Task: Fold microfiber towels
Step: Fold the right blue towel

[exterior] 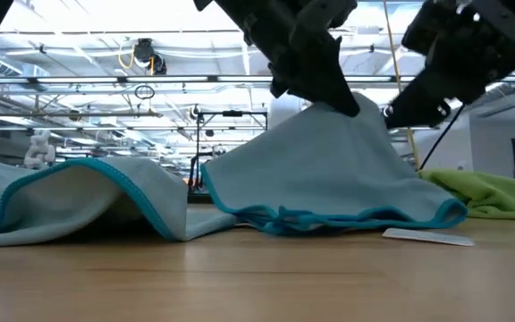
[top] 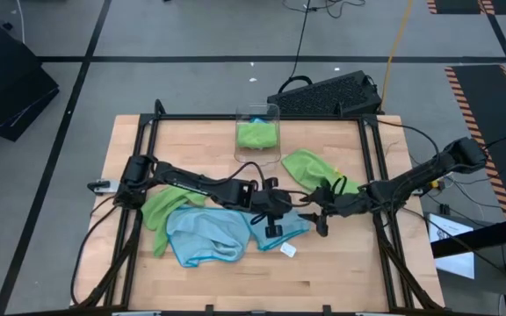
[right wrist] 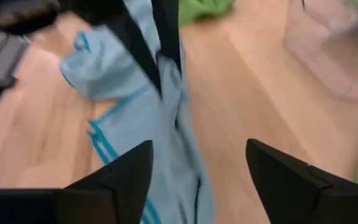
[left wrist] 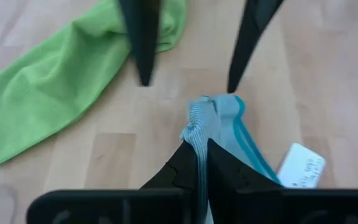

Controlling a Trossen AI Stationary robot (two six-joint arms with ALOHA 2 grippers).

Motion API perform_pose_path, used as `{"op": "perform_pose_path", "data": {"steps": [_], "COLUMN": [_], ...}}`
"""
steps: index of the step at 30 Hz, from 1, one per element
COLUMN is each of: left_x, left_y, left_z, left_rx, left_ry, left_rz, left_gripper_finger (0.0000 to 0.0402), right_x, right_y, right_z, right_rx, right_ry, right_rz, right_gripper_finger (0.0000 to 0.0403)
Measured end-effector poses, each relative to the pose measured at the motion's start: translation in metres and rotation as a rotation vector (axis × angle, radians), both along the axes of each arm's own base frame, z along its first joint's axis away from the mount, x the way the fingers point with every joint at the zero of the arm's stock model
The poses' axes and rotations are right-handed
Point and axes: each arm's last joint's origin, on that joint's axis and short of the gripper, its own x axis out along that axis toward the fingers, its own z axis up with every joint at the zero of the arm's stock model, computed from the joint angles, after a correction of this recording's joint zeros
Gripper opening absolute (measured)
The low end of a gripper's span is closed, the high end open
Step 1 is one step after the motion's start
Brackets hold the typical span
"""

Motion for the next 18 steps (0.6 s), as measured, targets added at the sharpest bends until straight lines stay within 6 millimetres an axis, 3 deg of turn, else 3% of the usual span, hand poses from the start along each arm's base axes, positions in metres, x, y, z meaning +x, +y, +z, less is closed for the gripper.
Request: {"op": "perform_pose_path", "data": {"steps": [9, 14, 18], "left_x": [0.003, 0.002, 0.002], "left_y": [-0.002, -0.002, -0.002], "left_z": [0.003, 0.002, 0.002], "left_rx": [-0.007, -0.005, -0.005], "left_ry": [-0.036, -0.030, -0.030], "left_rz": [-0.037, -0.040, -0.040], "left_gripper_finger": [0.0011, 0.0020, 0.0008], "right_x": [0.019, 0.027, 0.031], "right_y": [0.000, 0.003, 0.004], "right_z": [-0.004, -0.014, -0.019], "right_rx": [-0.044, -0.002, -0.005], "right_ry": [-0.088, -0.070, -0.072], "right_rz": [0.024, 0.096, 0.097], "right_gripper_finger": [0.0267, 0.0238, 0.0189]}}
